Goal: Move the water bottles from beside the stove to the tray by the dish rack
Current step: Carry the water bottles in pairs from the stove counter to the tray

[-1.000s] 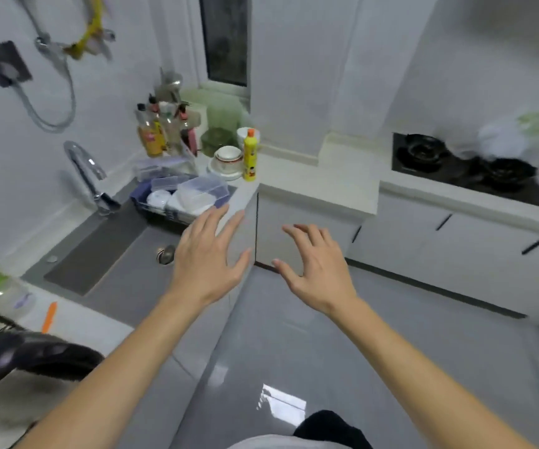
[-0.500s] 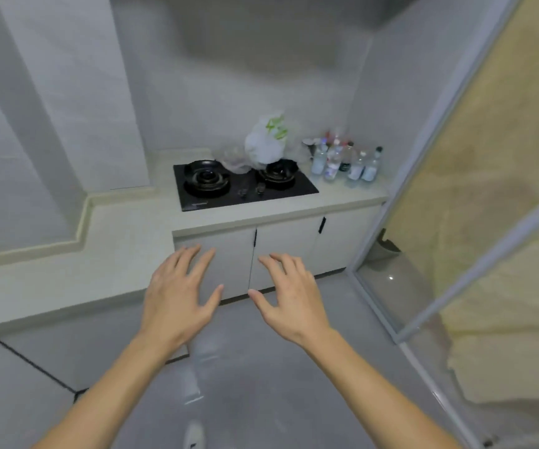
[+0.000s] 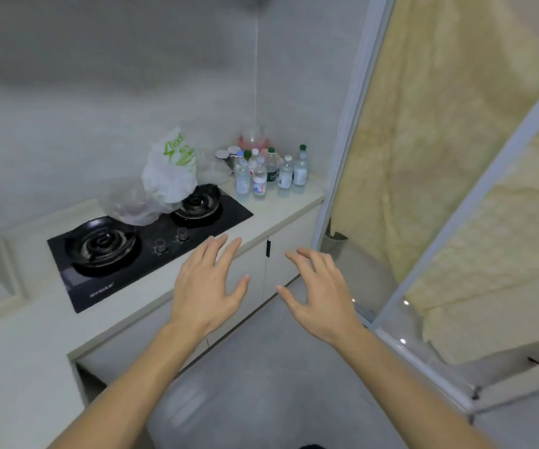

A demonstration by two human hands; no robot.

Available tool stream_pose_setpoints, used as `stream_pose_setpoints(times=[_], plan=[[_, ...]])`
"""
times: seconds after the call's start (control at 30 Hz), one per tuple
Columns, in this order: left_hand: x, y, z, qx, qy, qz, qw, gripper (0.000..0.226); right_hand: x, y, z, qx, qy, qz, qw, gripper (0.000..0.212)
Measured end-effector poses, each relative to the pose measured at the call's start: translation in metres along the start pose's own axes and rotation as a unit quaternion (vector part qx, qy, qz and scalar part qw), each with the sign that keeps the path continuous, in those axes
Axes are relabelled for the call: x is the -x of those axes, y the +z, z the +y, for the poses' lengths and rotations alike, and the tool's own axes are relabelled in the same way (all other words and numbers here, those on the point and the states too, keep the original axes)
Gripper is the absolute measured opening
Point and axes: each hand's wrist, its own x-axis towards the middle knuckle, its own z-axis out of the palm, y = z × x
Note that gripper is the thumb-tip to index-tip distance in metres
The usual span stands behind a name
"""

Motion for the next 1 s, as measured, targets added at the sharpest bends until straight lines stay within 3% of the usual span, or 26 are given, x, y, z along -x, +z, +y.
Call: stream_pose_setpoints(times=[0.2,0.37,0.7,1.0], plan=[[-0.142,0.077,0.021,0.01,0.033,-0.018,0.999,0.071,-0.096,0.014,0.11,-0.003,0.026,0.009,1.0,0.066],[-0.243,0.116,0.031,0.009,0.001,-0.037,0.999,0.071,-0.198,0.016,0.188,-0.006,0.018,-0.014,1.0,0.072],[-0.394,0.189,0.034,0.068,-0.07,-0.064,0.993,0.065,-0.382,0.036,0.288,0.012,-0.031,-0.077,0.996,0.066],[-0.573,0.287,0.011,0.142,-0.097,-0.093,0.981,0.063,-0.561,0.088,0.364,0.036,-0.003,-0.132,0.991,0.066]])
